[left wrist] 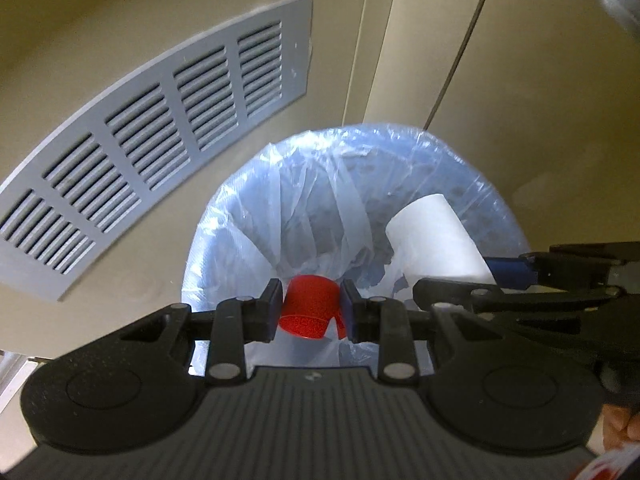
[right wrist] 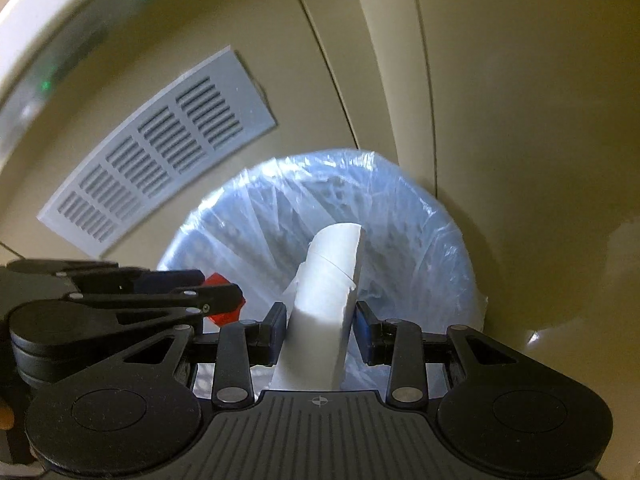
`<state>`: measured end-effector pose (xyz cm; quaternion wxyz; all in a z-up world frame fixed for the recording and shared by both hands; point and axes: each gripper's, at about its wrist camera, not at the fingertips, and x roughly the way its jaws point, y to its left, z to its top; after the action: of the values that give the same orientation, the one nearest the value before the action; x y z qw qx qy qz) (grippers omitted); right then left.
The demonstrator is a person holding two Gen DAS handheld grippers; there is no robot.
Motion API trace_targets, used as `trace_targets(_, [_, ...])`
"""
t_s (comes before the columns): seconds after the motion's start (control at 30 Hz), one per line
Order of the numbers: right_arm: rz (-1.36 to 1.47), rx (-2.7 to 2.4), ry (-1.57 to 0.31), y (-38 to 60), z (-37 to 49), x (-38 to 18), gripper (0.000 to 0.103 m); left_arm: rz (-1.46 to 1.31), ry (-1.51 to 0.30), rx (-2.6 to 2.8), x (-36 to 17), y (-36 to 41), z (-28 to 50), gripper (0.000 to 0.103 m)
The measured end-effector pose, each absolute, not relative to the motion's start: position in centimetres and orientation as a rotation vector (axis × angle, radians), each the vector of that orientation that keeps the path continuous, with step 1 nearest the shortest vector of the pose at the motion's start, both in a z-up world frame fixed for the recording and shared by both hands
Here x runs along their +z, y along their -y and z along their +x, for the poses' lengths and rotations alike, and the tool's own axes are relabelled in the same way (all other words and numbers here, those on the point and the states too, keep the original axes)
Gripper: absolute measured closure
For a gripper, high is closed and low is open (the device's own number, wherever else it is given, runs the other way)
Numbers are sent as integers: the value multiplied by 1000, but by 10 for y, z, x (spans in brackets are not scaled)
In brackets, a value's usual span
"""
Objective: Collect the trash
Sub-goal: 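Open both grippers to drop the cup and roll into the bin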
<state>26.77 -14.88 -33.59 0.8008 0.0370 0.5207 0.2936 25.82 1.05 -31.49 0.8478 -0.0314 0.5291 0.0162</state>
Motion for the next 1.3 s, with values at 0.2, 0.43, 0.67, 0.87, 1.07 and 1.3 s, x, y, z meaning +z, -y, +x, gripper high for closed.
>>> trace_targets(0.2, [51, 613, -1151, 142, 269, -349, 66, -51, -1149, 31, -329, -11, 264, 68])
trace_targets(0.43, [75, 591, -1125, 149, 269, -339, 41, -107, -1152, 77, -326, -23, 265, 42])
trace_targets(0.67, [96, 571, -1107, 154, 264, -325, 39, -106, -1125, 57, -310, -22, 260, 42])
trace_targets(0.87, [112, 553, -1097, 158, 256, -311, 38, -105, -1113, 45, -296, -20, 250, 42])
trace_targets(1.07, [153, 530, -1071, 165, 245, -288, 37, -145, -1080, 34, -273, -16, 234, 42])
trace_targets(1.3, [166, 490, -1002, 180, 219, -244, 36, -161, -1022, 39, -234, -13, 205, 42])
